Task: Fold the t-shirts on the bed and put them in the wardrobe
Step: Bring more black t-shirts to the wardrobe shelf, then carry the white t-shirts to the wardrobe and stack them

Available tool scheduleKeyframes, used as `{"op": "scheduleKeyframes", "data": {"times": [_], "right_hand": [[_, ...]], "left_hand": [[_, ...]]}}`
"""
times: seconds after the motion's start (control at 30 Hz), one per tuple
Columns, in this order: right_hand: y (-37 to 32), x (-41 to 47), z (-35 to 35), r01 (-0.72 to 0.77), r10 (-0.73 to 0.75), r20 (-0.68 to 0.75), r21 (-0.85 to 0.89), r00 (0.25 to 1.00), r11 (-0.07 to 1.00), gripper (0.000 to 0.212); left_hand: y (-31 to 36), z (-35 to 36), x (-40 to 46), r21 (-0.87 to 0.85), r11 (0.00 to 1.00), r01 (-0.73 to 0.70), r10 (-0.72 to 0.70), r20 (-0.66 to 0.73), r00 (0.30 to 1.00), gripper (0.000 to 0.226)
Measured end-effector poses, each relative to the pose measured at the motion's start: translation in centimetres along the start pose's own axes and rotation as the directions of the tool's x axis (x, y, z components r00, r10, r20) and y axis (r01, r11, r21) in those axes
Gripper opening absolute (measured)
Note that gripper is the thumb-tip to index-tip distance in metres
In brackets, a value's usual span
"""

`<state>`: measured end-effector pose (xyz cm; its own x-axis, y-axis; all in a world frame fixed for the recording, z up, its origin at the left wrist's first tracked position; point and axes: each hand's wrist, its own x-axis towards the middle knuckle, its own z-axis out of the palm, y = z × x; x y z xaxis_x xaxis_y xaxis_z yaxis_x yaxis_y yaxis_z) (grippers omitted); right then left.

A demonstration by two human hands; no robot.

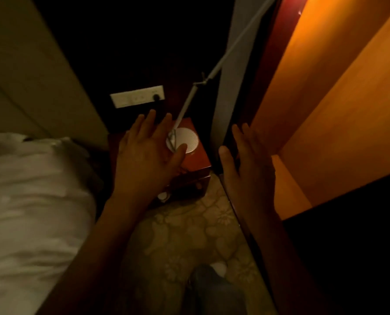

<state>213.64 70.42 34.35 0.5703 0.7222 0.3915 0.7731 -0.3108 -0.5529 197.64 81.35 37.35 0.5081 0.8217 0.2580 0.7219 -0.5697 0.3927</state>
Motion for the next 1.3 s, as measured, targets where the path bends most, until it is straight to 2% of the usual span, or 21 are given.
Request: {"op": "scheduleKeyframes", "data": {"times": [0.27,0.47,0.67,0.87,1.0,1.17,1.3], "right_hand": [[-16.5,-11.2,-2.8,0.207,-0.225,0.159,0.121,0.961,0.971,0.066],[-27.2,-19.0,-3.8,0.412,-0.471,0.25,0.254,0.846,0.875,0.066],[-32.9,-28.4,-5.7,0.53,-0.686,0.325,0.453,0.65,0.717,0.067],[-33.7,-39.1,-9.0,0.55,-0.831,0.347,0.628,0.435,0.551,0.066],[-33.8,-47.1,-11.5,0.549,-0.897,0.344,0.71,0.278,0.442,0.065],[-35.2,-56.6,-14.7,0.52,-0.95,0.297,0.799,0.099,0.304,0.063],[-37.2,-63.4,-15.9,0.495,-0.955,0.296,0.832,-0.016,0.249,0.06]], "left_hand": [[-7.8,-16.6,-17.6,0.054,0.972,0.229,-0.214,-0.203,0.955,0.072],[-11.1,-25.6,-30.7,0.132,0.874,0.468,-0.405,-0.335,0.851,0.076],[-9.3,-29.4,-45.4,0.11,0.69,0.715,-0.599,-0.466,0.651,0.077],[-3.1,-28.8,-59.5,0.03,0.475,0.88,-0.729,-0.547,0.412,0.077],[1.0,-28.1,-68.5,-0.036,0.322,0.946,-0.807,-0.534,0.254,0.078],[5.2,-28.5,-78.7,-0.116,0.128,0.985,-0.814,-0.58,0.038,0.077],[6.0,-28.9,-86.2,-0.308,0.089,0.947,-0.818,-0.565,-0.107,0.08]]}}
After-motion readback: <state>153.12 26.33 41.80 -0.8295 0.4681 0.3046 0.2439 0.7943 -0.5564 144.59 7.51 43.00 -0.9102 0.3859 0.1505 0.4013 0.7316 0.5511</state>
